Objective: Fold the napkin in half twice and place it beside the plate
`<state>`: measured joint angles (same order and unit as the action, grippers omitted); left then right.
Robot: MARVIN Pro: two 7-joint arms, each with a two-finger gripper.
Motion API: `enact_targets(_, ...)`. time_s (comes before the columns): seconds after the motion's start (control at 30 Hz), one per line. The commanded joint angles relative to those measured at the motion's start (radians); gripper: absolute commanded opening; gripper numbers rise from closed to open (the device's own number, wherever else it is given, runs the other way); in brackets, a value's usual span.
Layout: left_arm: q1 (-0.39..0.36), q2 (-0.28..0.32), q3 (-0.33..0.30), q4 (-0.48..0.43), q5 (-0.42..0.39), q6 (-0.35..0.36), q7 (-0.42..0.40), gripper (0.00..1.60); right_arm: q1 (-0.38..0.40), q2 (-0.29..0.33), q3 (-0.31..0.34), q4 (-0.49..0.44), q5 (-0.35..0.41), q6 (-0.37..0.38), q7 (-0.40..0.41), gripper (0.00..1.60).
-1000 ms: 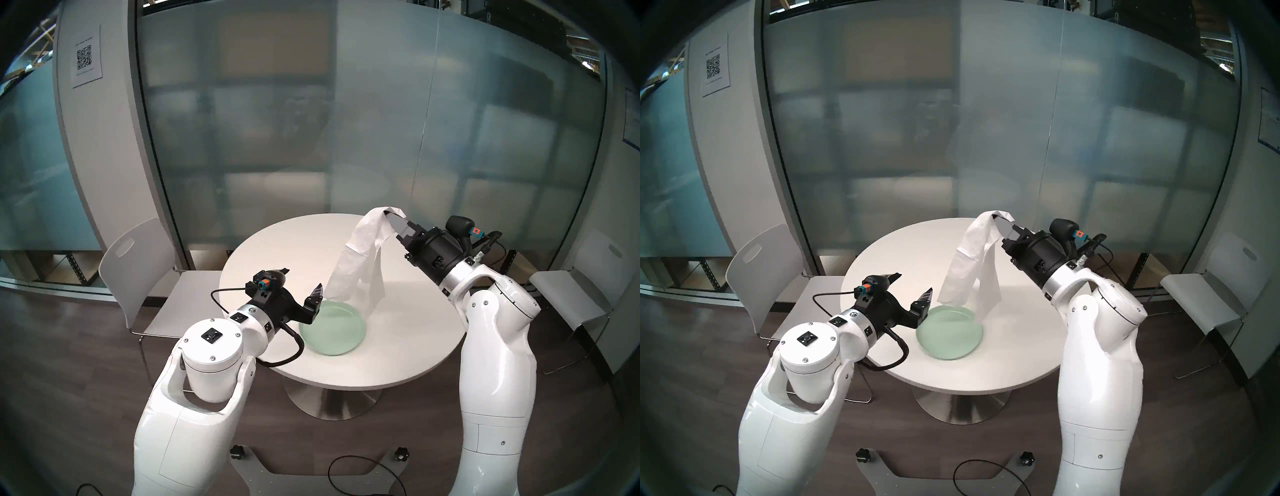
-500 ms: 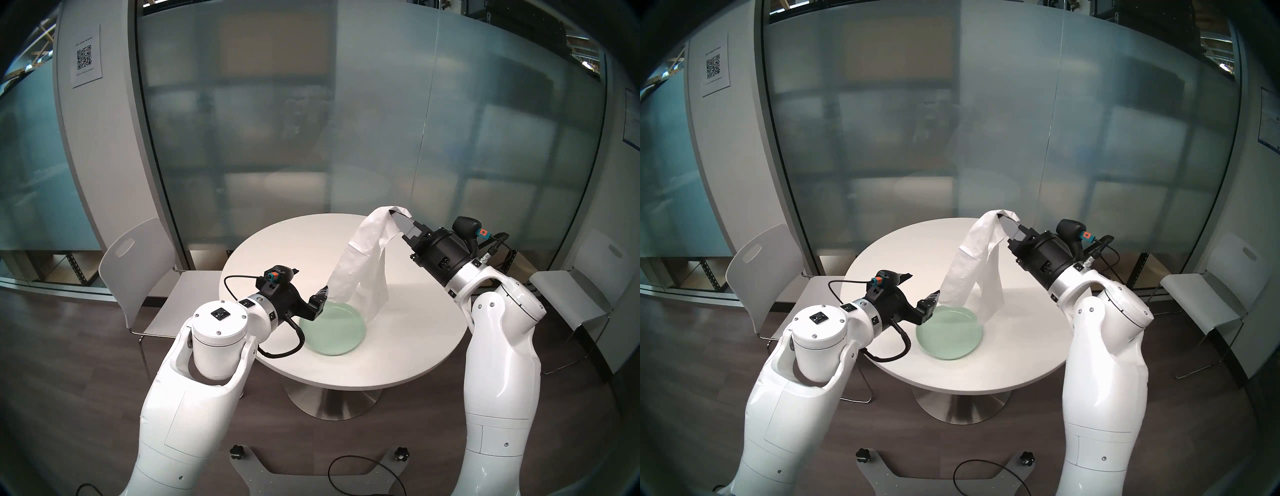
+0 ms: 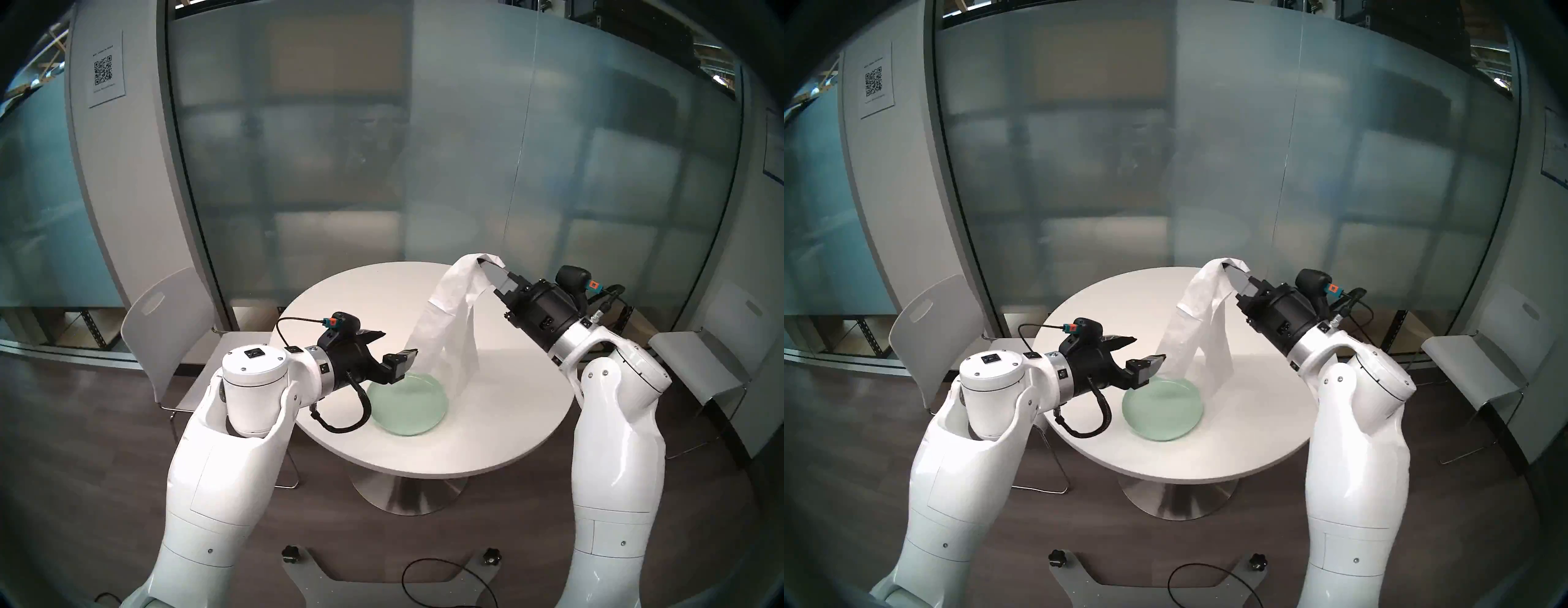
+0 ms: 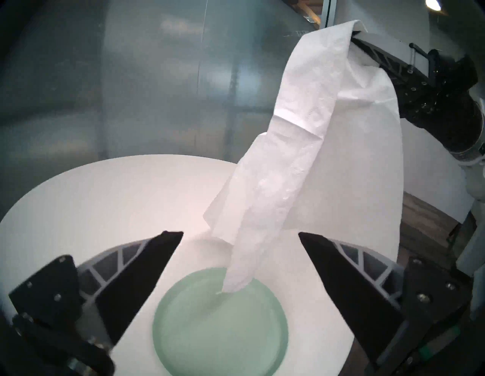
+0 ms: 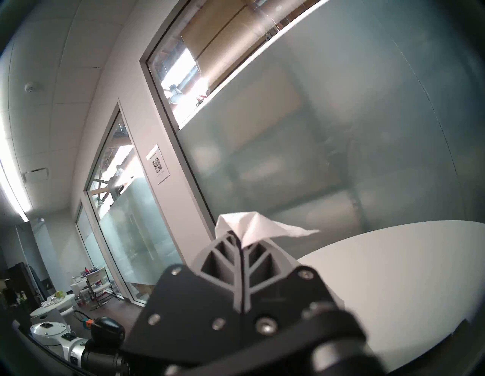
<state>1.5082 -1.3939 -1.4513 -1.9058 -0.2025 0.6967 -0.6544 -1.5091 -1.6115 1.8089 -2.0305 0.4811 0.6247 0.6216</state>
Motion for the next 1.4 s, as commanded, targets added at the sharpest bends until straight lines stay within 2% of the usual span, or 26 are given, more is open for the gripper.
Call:
enact_targets(0.0,-0.04,0.01,0.005,0.008,-0.04,0.025,-0.065,1.6,0.019,-0.004,-0.003,-0.011,0.011,0.002,0.006,0.0)
enact_targets(0.43,-0.078,-0.002,0.062,0.096,0.001,-0.009,-0.05,1.6,0.012,-0.002,0.001,-0.027,0.017,0.016,0.014,0.0)
enact_targets(0.7,-0.103,-0.014,0.049,0.149,0.013,-0.023,-0.031,1.59,0.011,-0.004,0.006,-0.033,0.017,0.025,0.016,0.0)
enact_targets(1.0,-0.099,-0.009,0.028,0.158,0.012,-0.03,-0.026,1.6,0.008,-0.007,0.01,-0.034,0.017,0.031,0.021,0.0)
enact_targets(1.07,-0.097,-0.01,0.026,0.159,0.008,-0.032,-0.028,1.46,0.007,-0.008,0.01,-0.034,0.017,0.031,0.022,0.0)
enact_targets(1.1,-0.096,-0.01,0.027,0.158,0.007,-0.033,-0.028,1.34,0.007,-0.009,0.01,-0.034,0.016,0.031,0.022,0.0)
enact_targets(1.13,-0.095,-0.01,0.027,0.156,0.004,-0.031,-0.031,1.1,0.006,-0.01,0.01,-0.034,0.016,0.031,0.022,0.0)
enact_targets(1.17,-0.094,-0.01,0.028,0.155,0.004,-0.03,-0.031,0.76,0.006,-0.01,0.01,-0.034,0.015,0.03,0.022,0.0)
enact_targets(1.2,-0.094,-0.007,0.031,0.154,0.004,-0.032,-0.036,0.68,0.005,-0.011,0.01,-0.034,0.015,0.03,0.022,0.0)
enact_targets(1.23,-0.092,-0.008,0.032,0.152,0.004,-0.032,-0.036,0.49,0.005,-0.012,0.01,-0.035,0.014,0.029,0.022,0.0)
enact_targets(1.27,-0.091,-0.008,0.033,0.152,0.003,-0.032,-0.038,0.38,0.005,-0.014,0.01,-0.035,0.014,0.028,0.021,0.0)
enact_targets(1.3,-0.09,-0.008,0.033,0.151,0.003,-0.032,-0.04,0.11,0.005,-0.014,0.011,-0.036,0.014,0.028,0.021,0.0)
enact_targets(1.33,-0.089,-0.008,0.033,0.15,0.002,-0.033,-0.042,0.01,0.005,-0.015,0.012,-0.036,0.014,0.029,0.021,0.0)
enact_targets(1.37,-0.087,-0.009,0.032,0.148,0.0,-0.031,-0.045,0.0,0.005,-0.015,0.014,-0.036,0.014,0.029,0.021,0.0)
